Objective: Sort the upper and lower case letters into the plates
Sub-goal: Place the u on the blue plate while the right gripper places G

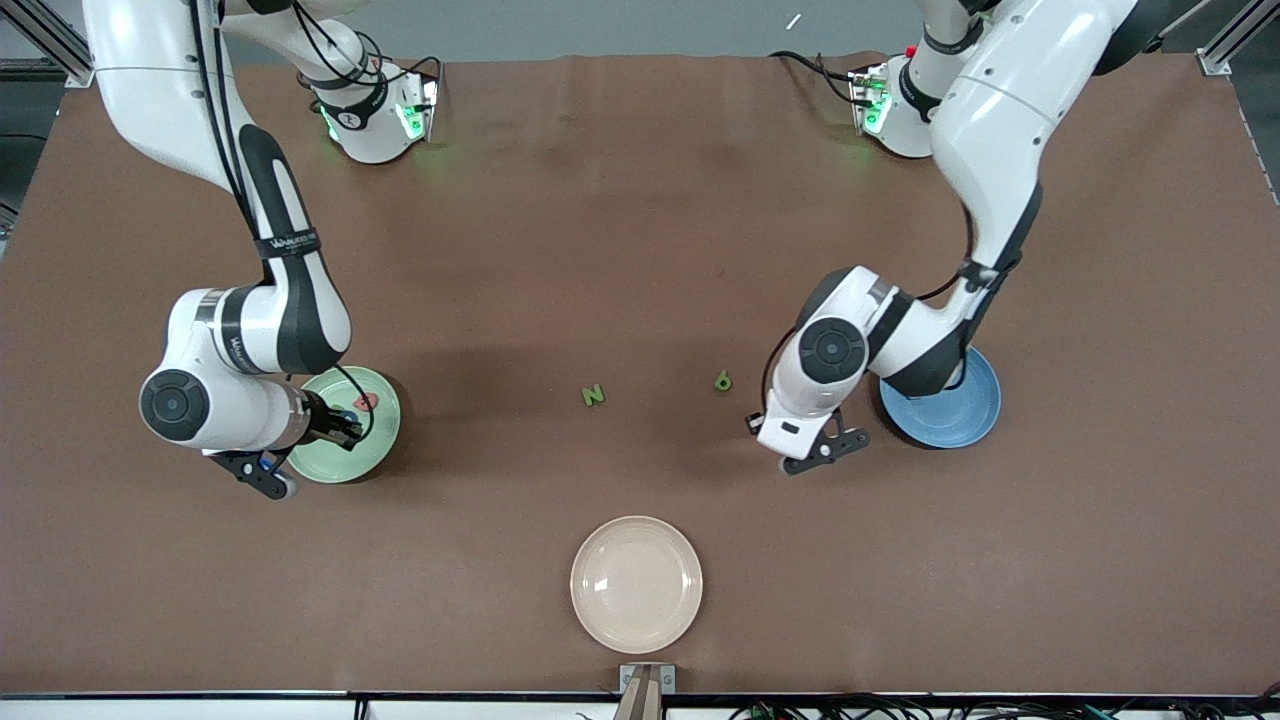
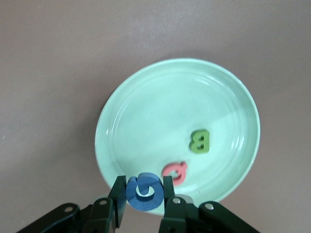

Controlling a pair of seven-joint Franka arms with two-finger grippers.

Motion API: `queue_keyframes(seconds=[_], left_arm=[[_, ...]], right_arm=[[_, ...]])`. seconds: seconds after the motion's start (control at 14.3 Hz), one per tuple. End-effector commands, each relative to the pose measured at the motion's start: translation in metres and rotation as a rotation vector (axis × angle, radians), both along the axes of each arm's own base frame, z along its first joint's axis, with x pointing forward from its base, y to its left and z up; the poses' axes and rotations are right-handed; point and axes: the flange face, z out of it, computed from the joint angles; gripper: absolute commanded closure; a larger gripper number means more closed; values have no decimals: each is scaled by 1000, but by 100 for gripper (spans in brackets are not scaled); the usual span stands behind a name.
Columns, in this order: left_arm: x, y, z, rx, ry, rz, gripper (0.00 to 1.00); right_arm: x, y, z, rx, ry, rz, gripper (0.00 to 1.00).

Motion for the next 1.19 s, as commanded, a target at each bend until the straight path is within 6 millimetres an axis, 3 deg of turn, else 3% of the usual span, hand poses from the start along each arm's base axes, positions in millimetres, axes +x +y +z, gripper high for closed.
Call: queue_keyframes(seconds=[0.0, 0.28, 0.63, 0.84, 0.91, 1.05, 1.12], left_arm=[[-27, 51, 20, 47, 20, -74, 94], [-44, 122, 33, 21, 63, -161, 94], [-53, 212, 17, -15, 83, -303, 94], [-58, 233, -1, 2, 45, -346, 92], [-60, 240, -9, 0, 37, -354, 92], [-66, 246, -20, 3, 30, -372, 92], [-68, 246, -26, 5, 34, -383, 92]], right_arm=[[-11, -1, -30, -3, -30, 7, 100], [-13, 1, -53, -9, -17, 4, 100], [-22, 2, -71, -12, -16, 2, 99], [-24, 6, -73, -12, -17, -1, 97], [-24, 5, -73, -11, -13, -5, 78], [-22, 3, -66, -7, -18, -3, 0], [-21, 3, -59, -5, -16, 2, 0]])
